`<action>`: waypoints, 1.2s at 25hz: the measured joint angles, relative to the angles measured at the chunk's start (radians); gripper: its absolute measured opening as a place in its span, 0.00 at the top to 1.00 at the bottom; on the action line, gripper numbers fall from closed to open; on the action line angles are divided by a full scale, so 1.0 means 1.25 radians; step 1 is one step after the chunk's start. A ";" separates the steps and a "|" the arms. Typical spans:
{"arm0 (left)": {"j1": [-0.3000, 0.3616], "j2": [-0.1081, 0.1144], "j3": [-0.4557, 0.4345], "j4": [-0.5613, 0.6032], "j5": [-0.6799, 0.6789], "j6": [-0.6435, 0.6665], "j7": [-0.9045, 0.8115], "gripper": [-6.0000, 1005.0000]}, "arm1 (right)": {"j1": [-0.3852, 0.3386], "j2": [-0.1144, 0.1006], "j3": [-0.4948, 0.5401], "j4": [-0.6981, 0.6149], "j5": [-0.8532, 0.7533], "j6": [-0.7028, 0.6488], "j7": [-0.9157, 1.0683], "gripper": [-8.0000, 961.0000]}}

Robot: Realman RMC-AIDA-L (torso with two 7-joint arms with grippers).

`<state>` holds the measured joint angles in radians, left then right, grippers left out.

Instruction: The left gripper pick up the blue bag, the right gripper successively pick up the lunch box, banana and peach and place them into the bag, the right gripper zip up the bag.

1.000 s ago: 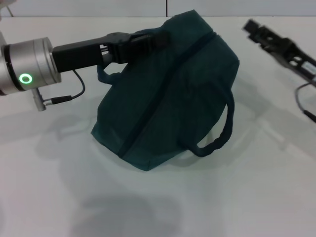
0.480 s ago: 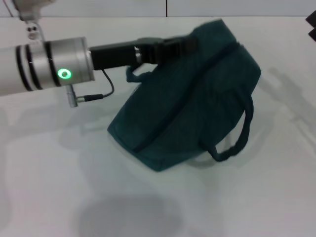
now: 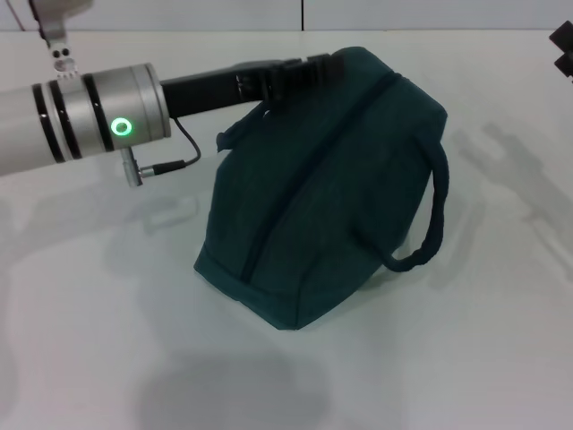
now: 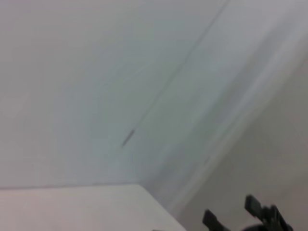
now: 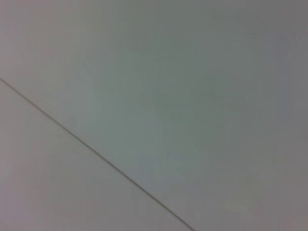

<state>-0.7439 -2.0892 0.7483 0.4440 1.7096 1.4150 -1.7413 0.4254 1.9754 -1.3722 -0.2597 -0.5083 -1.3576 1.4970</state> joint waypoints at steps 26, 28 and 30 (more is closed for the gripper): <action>0.153 0.072 0.009 0.256 -0.081 0.307 0.024 0.12 | 0.048 -0.019 0.003 -0.220 -0.442 -0.312 -0.290 0.08; 0.177 0.073 0.009 0.275 -0.072 0.352 0.035 0.12 | 0.045 -0.026 0.003 -0.235 -0.485 -0.358 -0.291 0.08; 0.202 0.074 0.010 0.282 -0.066 0.407 0.068 0.12 | 0.041 -0.029 0.004 -0.239 -0.507 -0.374 -0.292 0.08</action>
<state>-0.4920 -1.9964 0.7606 0.7967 1.6266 1.9241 -1.6561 0.4765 1.9386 -1.3675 -0.5586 -1.1420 -1.8255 1.1325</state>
